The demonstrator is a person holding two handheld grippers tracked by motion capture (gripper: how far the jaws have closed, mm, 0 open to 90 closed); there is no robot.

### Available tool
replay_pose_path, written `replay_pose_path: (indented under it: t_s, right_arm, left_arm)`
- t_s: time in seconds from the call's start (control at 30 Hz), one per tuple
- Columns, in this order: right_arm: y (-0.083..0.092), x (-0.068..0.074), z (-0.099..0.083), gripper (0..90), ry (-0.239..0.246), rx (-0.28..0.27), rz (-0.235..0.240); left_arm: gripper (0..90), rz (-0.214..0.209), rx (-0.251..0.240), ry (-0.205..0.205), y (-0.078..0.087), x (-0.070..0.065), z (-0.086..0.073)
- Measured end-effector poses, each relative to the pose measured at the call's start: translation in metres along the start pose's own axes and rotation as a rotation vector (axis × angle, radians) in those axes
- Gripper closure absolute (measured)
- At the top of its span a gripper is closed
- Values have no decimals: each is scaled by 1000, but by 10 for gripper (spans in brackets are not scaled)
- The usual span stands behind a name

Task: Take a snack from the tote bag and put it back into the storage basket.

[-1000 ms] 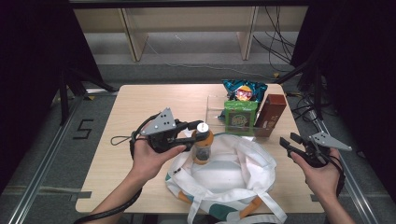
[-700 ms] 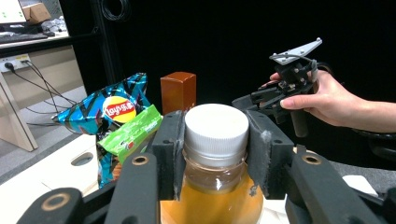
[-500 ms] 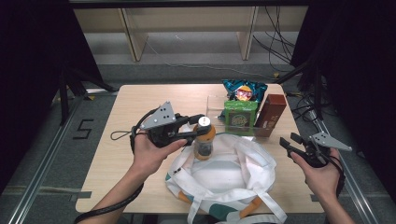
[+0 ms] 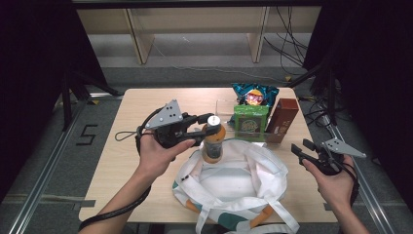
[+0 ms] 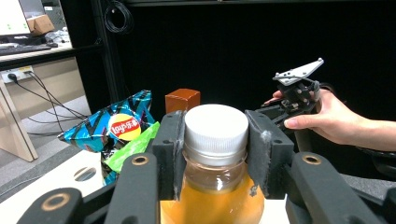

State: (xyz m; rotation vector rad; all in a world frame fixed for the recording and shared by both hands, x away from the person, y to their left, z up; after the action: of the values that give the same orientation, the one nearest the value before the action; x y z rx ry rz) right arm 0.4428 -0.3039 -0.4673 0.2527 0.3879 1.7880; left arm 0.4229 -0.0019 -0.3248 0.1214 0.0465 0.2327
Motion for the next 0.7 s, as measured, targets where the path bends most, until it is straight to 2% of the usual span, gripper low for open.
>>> replay_pose_path:
  t_s: [0.03,0.1,0.13,0.17,0.27,0.37,0.47,0.5,0.7]
  right_arm:
    - [1,0,-1,480,14,4,8]
    - [0,0,0,480,-1,1,0]
    - [0,3,1,480,-60,14,-14]
    - [0,1,0,480,-34,11,-17]
    - [0,2,0,480,-43,13,-13]
    - [0,0,0,480,-21,9,-10]
    - [0,0,0,480,-24,10,-14]
    - [-2,0,1,480,-32,-10,-27]
    - [-2,-1,1,480,-32,-10,-28]
  left_arm:
    - [591,-2,-1,-1,0,0,1]
    - [591,-3,-3,0,0,1,2]
    - [591,-3,-5,0,0,1,4]
    - [591,-3,-5,-1,0,2,4]
    - [591,-4,-12,-7,-1,4,8]
    - [591,-3,-12,-9,-2,6,10]
    - [592,-2,-14,-11,-3,8,12]
    - [591,-1,-15,-9,-3,8,12]
    - [591,2,-16,-13,-4,12,14]
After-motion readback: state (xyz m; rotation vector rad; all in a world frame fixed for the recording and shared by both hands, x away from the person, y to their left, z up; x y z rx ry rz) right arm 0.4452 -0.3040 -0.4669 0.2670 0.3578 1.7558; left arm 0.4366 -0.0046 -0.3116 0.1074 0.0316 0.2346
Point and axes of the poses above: each handheld gripper's, and its own axes: y roughly backward along the jaws, z roughly out of its top, x roughly to its left, the point moved 10 cm from there along -y, roughly forward along the jaws, and after that the axes turned 11 degrees about -z, right-handed, at the moved point
